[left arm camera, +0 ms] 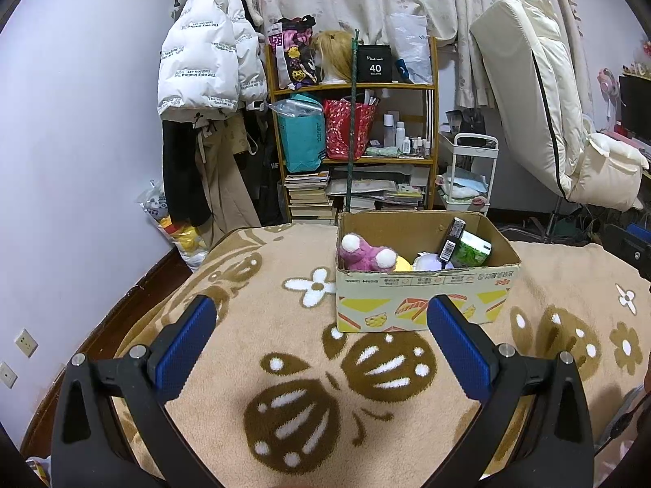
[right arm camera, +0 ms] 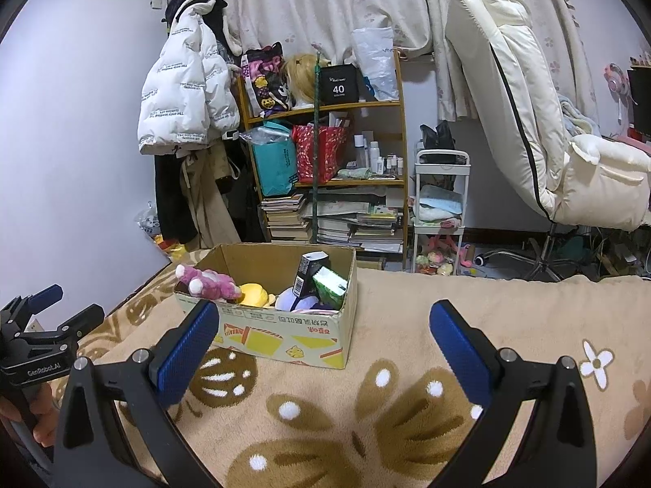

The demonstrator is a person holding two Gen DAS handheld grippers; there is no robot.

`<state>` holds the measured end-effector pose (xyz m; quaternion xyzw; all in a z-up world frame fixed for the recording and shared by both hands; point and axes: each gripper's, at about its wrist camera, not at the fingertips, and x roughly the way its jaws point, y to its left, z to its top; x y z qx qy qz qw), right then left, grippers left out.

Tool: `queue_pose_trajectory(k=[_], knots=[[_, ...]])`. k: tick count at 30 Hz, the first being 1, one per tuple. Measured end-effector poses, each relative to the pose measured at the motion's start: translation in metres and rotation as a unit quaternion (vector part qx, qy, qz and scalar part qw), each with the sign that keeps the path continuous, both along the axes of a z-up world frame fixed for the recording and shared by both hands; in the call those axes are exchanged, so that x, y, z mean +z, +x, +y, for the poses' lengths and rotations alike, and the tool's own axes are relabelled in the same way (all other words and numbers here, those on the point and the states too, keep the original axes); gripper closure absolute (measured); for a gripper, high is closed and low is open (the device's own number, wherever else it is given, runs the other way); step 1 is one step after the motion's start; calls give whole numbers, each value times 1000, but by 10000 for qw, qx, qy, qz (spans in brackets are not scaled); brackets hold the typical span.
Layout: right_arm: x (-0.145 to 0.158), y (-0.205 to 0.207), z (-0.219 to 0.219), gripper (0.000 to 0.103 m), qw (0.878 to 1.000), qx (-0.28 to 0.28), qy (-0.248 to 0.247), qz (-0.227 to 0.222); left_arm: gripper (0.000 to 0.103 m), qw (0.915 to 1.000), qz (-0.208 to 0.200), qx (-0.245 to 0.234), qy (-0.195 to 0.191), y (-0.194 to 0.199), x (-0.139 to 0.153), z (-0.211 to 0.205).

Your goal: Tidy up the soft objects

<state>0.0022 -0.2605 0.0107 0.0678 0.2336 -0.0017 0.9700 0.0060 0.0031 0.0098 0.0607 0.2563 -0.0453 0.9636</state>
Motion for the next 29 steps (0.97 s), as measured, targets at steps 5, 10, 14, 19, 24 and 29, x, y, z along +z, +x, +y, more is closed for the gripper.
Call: queue_pose_trajectory(k=[5,10,14,19,24,29], knots=[[-2,0,0,0,10000,-10,-8,2,1,10000,-1,13,5,-1,-3,-1],[-3,1,0,0,10000,-11,-7,9,1,10000,29,-5,24,-1,-6,-1],[-3,1,-1,0,10000,-5,-6,10,1,10000,30,-16,23,-1,-5,-1],[-3,1,-1,0,10000,-7,-7,14,1,10000,32,-21,22,-1,-5,0],[-2,2,-2,0,10000,-5,-5,10,1,10000,46,-23,12,-1,-6,-1],[-2,2,-3,0,10000,8,-3,21,1,10000,32,-34,12,-1,-5,0]])
